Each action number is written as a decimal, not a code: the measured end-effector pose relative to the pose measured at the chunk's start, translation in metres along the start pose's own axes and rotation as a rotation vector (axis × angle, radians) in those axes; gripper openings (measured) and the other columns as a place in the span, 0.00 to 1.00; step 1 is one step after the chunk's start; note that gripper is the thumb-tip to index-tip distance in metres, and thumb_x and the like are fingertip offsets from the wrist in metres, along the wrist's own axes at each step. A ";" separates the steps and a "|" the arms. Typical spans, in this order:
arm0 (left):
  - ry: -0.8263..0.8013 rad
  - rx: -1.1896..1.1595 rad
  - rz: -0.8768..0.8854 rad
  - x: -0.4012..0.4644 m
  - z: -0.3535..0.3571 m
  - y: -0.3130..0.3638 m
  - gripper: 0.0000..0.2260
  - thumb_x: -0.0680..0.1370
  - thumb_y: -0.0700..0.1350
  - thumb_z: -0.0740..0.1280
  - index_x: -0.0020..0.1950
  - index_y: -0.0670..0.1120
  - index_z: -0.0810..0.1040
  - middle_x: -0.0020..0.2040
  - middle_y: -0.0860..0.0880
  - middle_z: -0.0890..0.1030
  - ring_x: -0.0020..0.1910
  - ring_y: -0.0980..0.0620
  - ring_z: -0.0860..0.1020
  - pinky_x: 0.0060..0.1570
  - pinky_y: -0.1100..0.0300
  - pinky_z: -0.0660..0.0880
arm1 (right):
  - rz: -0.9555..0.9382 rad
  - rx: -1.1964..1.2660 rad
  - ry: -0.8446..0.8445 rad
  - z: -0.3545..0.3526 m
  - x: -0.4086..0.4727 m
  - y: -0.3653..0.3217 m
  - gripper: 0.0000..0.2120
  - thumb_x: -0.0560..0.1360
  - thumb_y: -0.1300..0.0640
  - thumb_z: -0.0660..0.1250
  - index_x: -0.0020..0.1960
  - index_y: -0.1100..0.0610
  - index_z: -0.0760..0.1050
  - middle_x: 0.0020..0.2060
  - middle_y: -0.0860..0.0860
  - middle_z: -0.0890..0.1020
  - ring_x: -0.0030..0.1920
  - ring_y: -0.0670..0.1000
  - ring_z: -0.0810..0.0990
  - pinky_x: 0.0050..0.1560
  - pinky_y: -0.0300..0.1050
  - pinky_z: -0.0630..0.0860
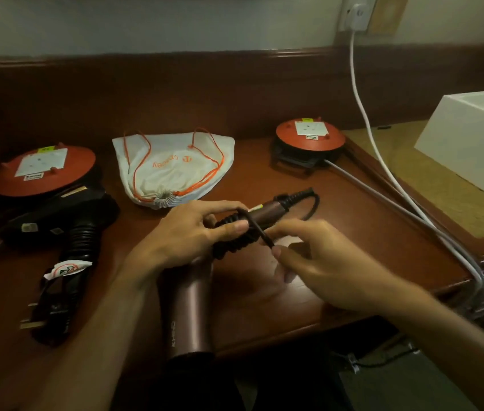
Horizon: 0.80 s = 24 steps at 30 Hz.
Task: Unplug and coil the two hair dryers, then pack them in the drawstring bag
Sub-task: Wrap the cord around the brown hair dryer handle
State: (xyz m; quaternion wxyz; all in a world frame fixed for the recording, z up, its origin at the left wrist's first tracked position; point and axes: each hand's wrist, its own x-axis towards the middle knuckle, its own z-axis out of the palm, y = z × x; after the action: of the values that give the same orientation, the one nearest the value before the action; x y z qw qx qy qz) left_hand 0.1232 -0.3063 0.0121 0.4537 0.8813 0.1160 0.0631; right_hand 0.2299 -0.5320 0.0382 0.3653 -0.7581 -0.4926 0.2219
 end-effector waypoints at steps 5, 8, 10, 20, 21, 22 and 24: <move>0.131 -0.312 0.029 -0.014 -0.008 0.004 0.16 0.76 0.50 0.70 0.64 0.54 0.81 0.38 0.42 0.85 0.43 0.43 0.87 0.41 0.57 0.82 | -0.091 0.136 0.161 0.039 -0.007 0.020 0.09 0.82 0.58 0.63 0.59 0.46 0.73 0.76 0.38 0.67 0.51 0.61 0.85 0.46 0.61 0.81; 0.161 -0.332 0.035 -0.018 -0.007 0.004 0.15 0.76 0.52 0.70 0.62 0.55 0.82 0.43 0.27 0.79 0.44 0.34 0.84 0.41 0.55 0.83 | -0.145 0.261 0.181 0.046 0.003 0.018 0.11 0.82 0.63 0.62 0.58 0.48 0.69 0.78 0.41 0.65 0.47 0.60 0.86 0.42 0.57 0.82; 0.186 -0.340 0.026 -0.018 -0.006 0.002 0.13 0.77 0.55 0.71 0.62 0.57 0.83 0.43 0.26 0.79 0.45 0.30 0.83 0.44 0.44 0.84 | -0.165 0.297 0.169 0.051 0.008 0.018 0.14 0.82 0.64 0.61 0.58 0.44 0.68 0.77 0.44 0.67 0.57 0.57 0.84 0.49 0.45 0.81; 0.248 -0.337 0.026 -0.020 0.001 -0.001 0.14 0.77 0.54 0.70 0.61 0.52 0.83 0.31 0.55 0.80 0.37 0.52 0.84 0.47 0.43 0.83 | -0.196 0.025 0.131 0.057 0.012 0.025 0.18 0.83 0.60 0.59 0.62 0.38 0.63 0.55 0.56 0.81 0.37 0.60 0.81 0.38 0.65 0.76; 0.248 -0.334 0.033 -0.020 0.001 0.000 0.14 0.77 0.54 0.71 0.61 0.53 0.83 0.33 0.54 0.81 0.38 0.48 0.86 0.47 0.42 0.84 | -0.196 0.025 0.136 0.055 0.012 0.027 0.19 0.83 0.61 0.59 0.61 0.36 0.64 0.55 0.51 0.81 0.39 0.60 0.82 0.39 0.64 0.77; 0.248 -0.335 0.037 -0.021 0.001 0.000 0.13 0.77 0.54 0.71 0.60 0.54 0.84 0.35 0.52 0.83 0.40 0.45 0.86 0.46 0.42 0.84 | -0.195 0.036 0.137 0.051 0.011 0.028 0.19 0.83 0.61 0.59 0.61 0.36 0.66 0.54 0.47 0.81 0.39 0.57 0.83 0.39 0.60 0.79; 0.256 -0.345 0.037 -0.023 0.001 0.001 0.11 0.77 0.53 0.71 0.58 0.56 0.84 0.36 0.52 0.84 0.41 0.44 0.87 0.44 0.45 0.84 | -0.182 0.045 0.127 0.041 0.009 0.034 0.15 0.84 0.60 0.61 0.63 0.41 0.72 0.47 0.45 0.83 0.38 0.52 0.83 0.38 0.49 0.78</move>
State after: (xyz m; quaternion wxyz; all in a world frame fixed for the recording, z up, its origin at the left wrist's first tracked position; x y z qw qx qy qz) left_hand 0.1012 -0.3138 0.0126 0.5782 0.7773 0.1439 0.2019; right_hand 0.2246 -0.5189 -0.0143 0.4313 -0.7144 -0.5300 0.1505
